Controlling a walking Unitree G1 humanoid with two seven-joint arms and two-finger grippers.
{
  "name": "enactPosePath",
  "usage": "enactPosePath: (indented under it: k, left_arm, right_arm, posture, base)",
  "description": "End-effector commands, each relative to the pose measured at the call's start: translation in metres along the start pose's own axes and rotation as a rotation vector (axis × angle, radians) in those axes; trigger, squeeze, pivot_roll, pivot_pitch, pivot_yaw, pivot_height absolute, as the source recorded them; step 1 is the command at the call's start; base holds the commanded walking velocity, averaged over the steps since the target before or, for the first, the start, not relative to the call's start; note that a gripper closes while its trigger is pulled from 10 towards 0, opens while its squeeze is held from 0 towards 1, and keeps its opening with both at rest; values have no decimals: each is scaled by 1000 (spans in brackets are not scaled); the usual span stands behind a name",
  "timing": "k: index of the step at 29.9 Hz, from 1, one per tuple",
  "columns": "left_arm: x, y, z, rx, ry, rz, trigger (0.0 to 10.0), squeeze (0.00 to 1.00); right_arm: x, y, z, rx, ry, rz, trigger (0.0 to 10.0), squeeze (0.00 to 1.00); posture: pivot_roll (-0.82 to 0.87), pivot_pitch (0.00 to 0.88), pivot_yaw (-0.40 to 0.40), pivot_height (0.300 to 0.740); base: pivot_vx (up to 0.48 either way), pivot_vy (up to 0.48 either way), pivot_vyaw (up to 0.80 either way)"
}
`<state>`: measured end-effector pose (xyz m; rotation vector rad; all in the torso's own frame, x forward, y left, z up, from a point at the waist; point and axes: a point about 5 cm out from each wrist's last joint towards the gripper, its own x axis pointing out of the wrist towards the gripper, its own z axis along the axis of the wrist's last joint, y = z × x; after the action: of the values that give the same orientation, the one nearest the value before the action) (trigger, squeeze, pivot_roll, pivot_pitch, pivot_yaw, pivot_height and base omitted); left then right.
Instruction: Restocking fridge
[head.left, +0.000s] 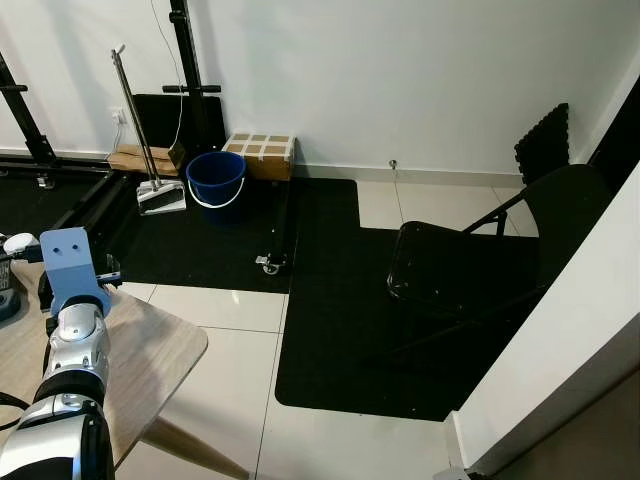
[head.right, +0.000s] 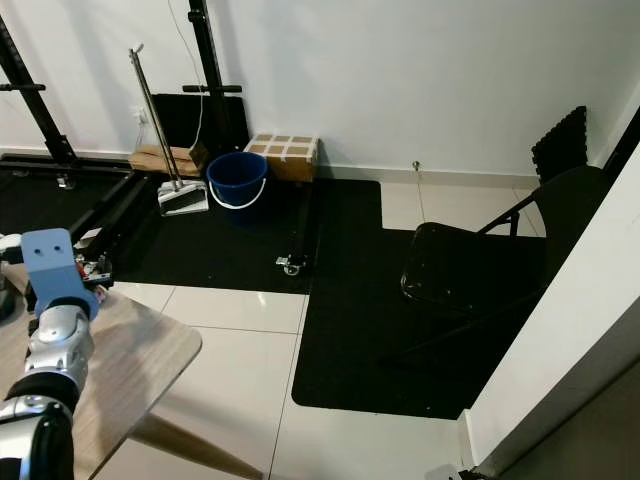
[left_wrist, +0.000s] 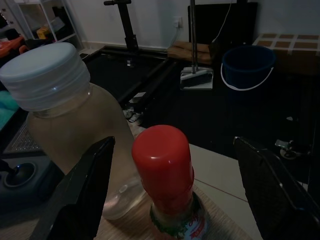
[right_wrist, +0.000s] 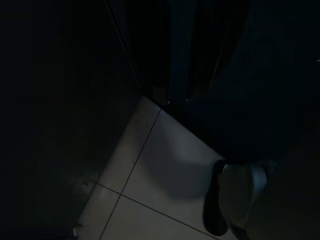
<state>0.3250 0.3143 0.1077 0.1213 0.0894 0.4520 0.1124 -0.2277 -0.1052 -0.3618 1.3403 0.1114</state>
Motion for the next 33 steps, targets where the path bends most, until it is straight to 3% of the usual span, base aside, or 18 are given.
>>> enactPosePath:
  k: [1,20,33]
  left_arm:
    - [-2,-1,-5,-4,9,-9,10000,0]
    - [-1,-2,0,4,-14,-22,10000,0]
    - [1,12,3,23,-26,12,10000,0]
  right_arm:
    - [0,-2,-2,-7,3,-3,10000,0]
    - [-1,-5,-8,-15,12,-6,10000,0]
    - [-1,-6,-8,-29,12,-3,10000,0]
  posture:
    - [-10,9,-20,740]
    - [-24,35,-26,740]
    - [-26,47,-35,740]
  base:
    - [0,0,0]
    - [0,0,0]
    - [0,0,0]
